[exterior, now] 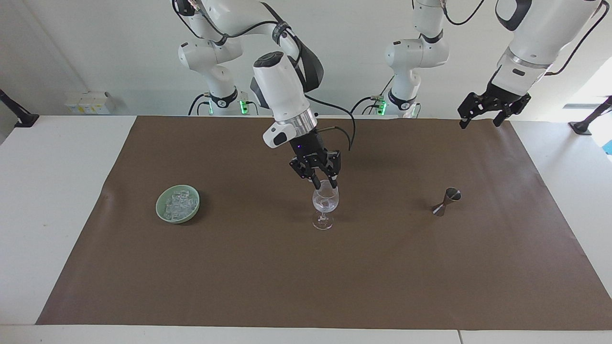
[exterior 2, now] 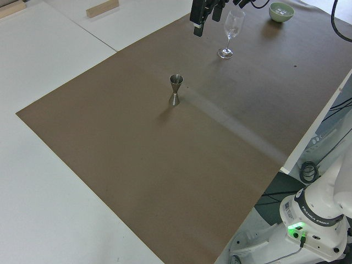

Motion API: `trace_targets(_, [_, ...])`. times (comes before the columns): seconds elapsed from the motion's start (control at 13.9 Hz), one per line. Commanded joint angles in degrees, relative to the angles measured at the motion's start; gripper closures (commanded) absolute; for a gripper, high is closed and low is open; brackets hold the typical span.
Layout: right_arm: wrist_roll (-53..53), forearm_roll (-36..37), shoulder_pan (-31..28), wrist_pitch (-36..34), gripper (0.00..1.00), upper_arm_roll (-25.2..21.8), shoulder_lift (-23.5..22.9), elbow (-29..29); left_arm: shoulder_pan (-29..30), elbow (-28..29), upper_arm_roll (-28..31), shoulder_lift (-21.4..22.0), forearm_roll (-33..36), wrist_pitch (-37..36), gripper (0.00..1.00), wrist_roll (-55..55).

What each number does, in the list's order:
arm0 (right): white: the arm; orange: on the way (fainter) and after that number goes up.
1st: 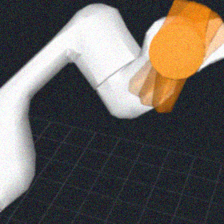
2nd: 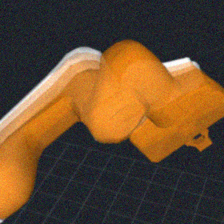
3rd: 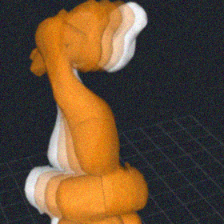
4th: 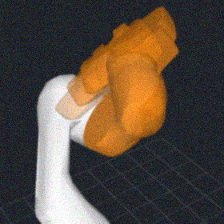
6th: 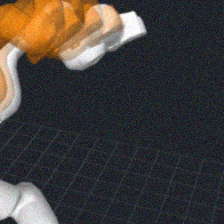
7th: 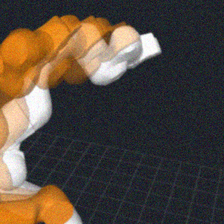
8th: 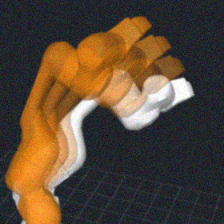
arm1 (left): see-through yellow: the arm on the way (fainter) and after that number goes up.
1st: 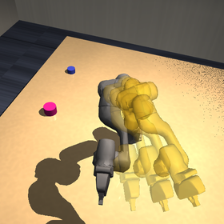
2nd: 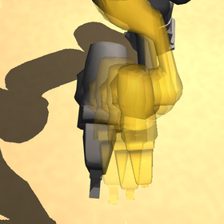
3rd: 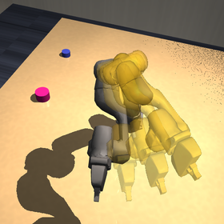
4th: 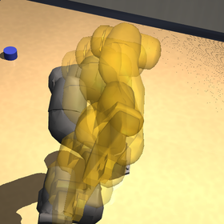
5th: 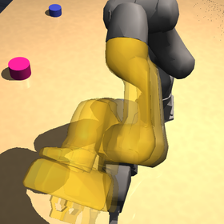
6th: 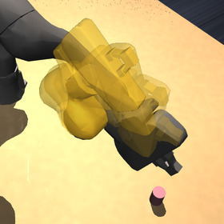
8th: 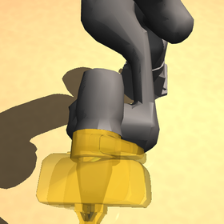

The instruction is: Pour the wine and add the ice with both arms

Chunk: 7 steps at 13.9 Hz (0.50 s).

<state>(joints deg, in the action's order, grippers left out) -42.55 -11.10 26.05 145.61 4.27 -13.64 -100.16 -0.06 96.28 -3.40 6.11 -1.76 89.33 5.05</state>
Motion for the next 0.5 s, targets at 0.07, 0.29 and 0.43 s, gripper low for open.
trace_targets(0.07, [1.2,5.1,-3.3,-9.1,0.37,-0.6,5.4,-0.2,-0.1,1.4,0.4,1.8,-1.1,0.2,0.0,-0.7])
trace_targets(0.29, [3.0,11.3,-7.1,-20.1,0.29,-0.5,10.2,-0.2,-0.4,1.5,0.3,1.9,-1.0,0.2,0.0,-2.5])
trace_targets(0.43, [7.8,11.3,-10.8,-26.1,0.27,-0.5,12.6,-0.2,-0.3,1.8,0.3,1.9,-1.0,2.3,0.0,-5.4])
